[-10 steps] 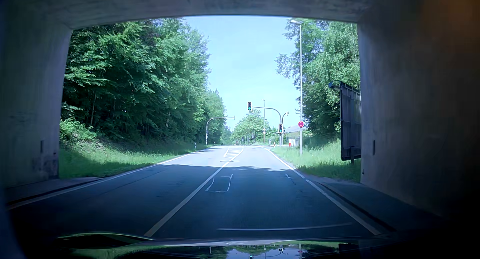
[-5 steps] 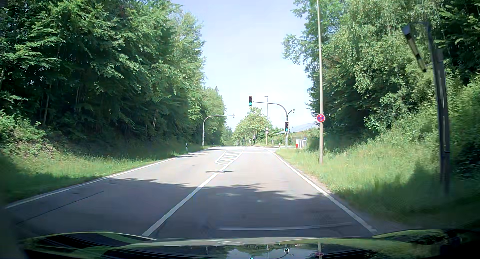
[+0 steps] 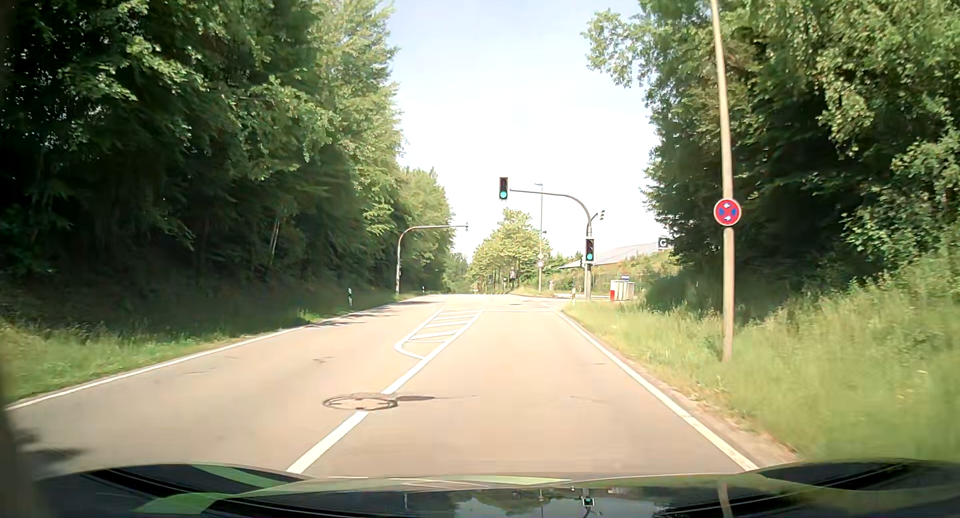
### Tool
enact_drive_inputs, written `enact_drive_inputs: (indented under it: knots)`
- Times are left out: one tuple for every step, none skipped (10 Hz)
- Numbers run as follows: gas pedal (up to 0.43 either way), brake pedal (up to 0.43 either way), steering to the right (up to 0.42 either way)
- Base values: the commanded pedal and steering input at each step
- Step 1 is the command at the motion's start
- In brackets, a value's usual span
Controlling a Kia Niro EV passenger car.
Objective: Follow the waypoints while adhering to traffic rules and regulations
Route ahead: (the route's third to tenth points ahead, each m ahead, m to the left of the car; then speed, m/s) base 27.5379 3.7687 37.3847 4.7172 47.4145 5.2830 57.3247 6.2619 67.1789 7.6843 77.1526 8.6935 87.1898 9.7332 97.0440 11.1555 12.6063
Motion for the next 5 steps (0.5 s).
enact_drive_inputs:
  knots:
    - [0.047, 0.0, -0.004]
    - [0.047, 0.0, -0.003]
    - [0.047, 0.0, -0.003]
    - [0.047, 0.0, -0.003]
    - [0.047, 0.0, -0.003]
